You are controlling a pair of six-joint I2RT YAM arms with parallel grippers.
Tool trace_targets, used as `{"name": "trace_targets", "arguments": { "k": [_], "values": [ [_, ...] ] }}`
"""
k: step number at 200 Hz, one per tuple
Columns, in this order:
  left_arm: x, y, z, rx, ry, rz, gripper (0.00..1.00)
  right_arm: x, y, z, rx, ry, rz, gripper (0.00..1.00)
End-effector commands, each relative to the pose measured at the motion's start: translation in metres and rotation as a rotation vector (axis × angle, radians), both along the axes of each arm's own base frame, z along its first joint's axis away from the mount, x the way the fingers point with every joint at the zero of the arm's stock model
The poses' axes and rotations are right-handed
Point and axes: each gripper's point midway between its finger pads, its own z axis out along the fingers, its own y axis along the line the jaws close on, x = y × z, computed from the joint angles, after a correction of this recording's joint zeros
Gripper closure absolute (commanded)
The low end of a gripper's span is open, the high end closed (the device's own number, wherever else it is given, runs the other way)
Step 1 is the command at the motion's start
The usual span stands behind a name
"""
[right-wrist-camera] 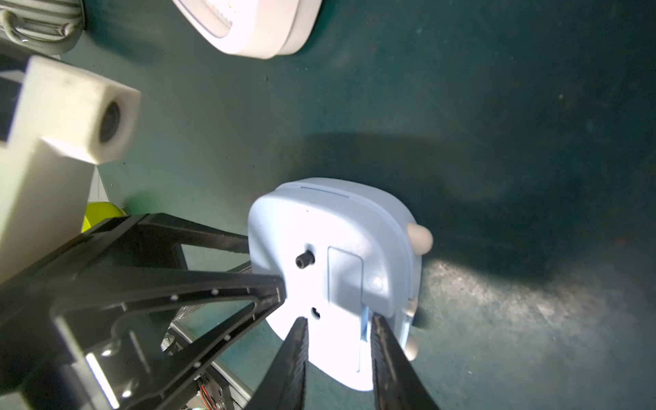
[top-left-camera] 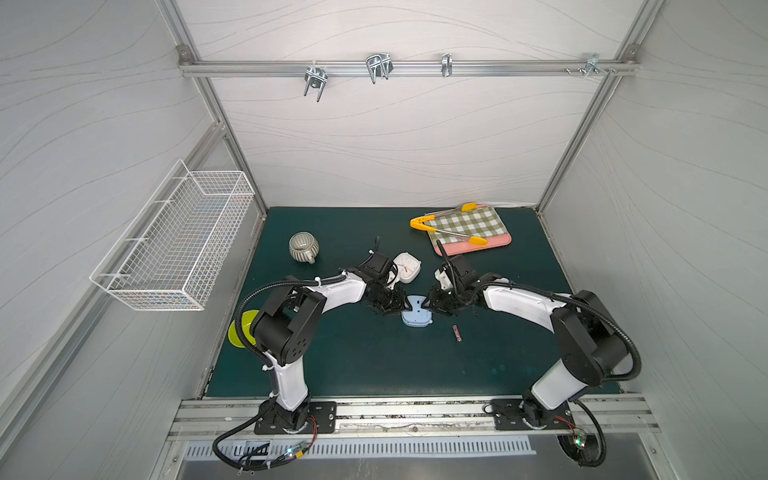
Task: Insert the battery into the alarm
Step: Remove the cover from the alarm.
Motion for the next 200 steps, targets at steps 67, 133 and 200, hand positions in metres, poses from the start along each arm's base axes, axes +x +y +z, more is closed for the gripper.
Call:
{"name": "trace_targets", "arguments": {
  "k": [67,133,200],
  "values": [
    [-0.002,0.004,-0.007,0.046,0.01,-0.009,0.57,-0.009,-0.009,-0.013,-0.074,0.023,0.001,0.66],
    [-0.001,0.003,-0.007,0.046,0.01,-0.011,0.57,-0.01,0.001,-0.019,-0.036,0.05,0.02,0.62],
    [-0.002,0.004,-0.007,0.047,0.012,-0.009,0.57,-0.01,0.031,0.026,0.161,-0.012,0.089,0.63]
  ]
}}
